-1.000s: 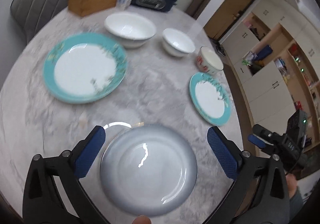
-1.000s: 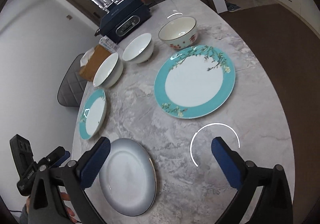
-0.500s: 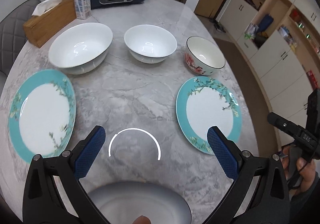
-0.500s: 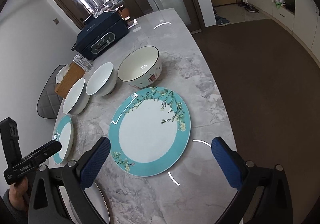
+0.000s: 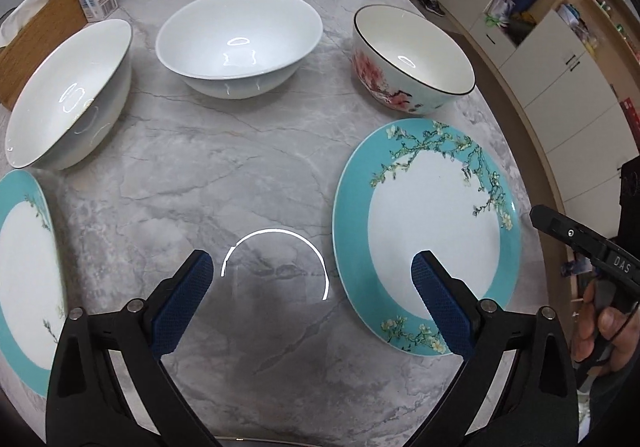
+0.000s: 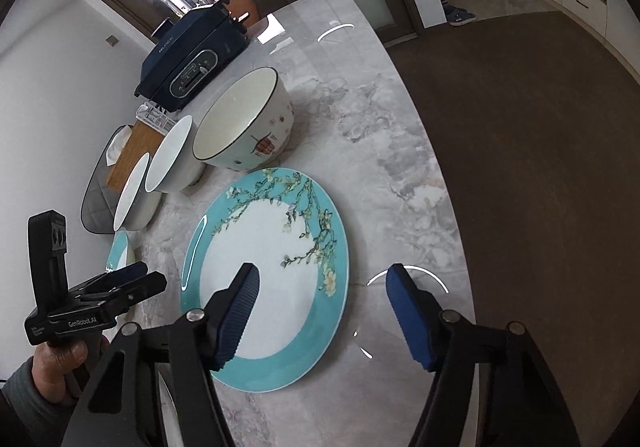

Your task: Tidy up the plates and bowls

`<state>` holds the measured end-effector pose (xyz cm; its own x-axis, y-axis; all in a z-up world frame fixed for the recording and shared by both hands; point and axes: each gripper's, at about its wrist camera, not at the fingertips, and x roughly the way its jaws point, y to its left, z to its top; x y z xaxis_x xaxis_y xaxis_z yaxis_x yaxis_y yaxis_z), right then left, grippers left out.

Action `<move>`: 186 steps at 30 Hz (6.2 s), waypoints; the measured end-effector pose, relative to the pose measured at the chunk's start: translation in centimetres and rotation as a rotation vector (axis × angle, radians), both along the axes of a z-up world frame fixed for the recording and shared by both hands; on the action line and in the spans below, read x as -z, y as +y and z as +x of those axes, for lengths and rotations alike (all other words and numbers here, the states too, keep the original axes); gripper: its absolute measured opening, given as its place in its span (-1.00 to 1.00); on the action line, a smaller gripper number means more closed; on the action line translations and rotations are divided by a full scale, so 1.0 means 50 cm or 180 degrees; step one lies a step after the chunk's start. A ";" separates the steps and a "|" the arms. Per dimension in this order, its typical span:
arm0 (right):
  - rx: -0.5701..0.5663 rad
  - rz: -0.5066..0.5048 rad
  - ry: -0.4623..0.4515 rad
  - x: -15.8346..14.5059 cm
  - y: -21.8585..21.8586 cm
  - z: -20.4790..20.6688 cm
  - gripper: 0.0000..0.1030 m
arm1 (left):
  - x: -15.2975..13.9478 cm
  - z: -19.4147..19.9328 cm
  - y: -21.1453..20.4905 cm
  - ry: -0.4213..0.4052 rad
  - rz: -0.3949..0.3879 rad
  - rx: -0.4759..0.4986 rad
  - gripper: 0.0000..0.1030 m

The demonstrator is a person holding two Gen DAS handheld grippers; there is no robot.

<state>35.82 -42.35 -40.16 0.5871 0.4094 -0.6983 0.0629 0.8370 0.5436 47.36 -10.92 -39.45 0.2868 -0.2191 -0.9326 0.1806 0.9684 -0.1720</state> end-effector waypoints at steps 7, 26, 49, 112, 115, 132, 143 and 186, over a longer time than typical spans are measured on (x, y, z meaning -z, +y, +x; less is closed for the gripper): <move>-0.0036 0.0035 0.0064 0.021 0.001 0.003 0.33 | 0.039 -0.001 -0.022 0.0205 -0.0082 0.0061 0.48; -0.0129 -0.0053 0.0186 0.038 0.018 0.018 -0.70 | 0.054 0.023 -0.058 0.0266 -0.0243 0.0110 -0.64; -0.0163 -0.0156 0.0056 -0.075 0.106 -0.033 -0.71 | -0.085 -0.080 0.067 0.0017 -0.0317 -0.0197 -0.69; -0.0778 -0.1121 -0.0266 -0.123 0.461 -0.239 1.00 | -0.116 -0.495 0.482 -0.0229 -0.0407 -0.1306 0.99; -0.0876 -0.0755 -0.0281 -0.154 0.465 -0.165 1.00 | -0.135 -0.453 0.554 -0.0440 -0.0232 -0.1556 0.99; -0.1381 -0.0024 0.0150 -0.057 0.692 0.234 0.55 | -0.032 -0.155 0.786 -0.0123 0.0052 -0.1793 0.98; -0.1434 -0.0083 0.0200 -0.013 0.735 0.260 0.27 | 0.024 -0.118 0.775 0.0073 0.0084 -0.1646 0.90; -0.1294 -0.0360 -0.0068 -0.146 0.692 0.112 -0.78 | -0.149 -0.258 0.643 -0.0269 -0.0174 -0.1480 -0.68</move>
<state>41.42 -7.77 -32.88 0.4086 0.5322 -0.7415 -0.2951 0.8458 0.4445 34.45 21.23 -32.00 0.4404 -0.0977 -0.8925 -0.2544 0.9397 -0.2284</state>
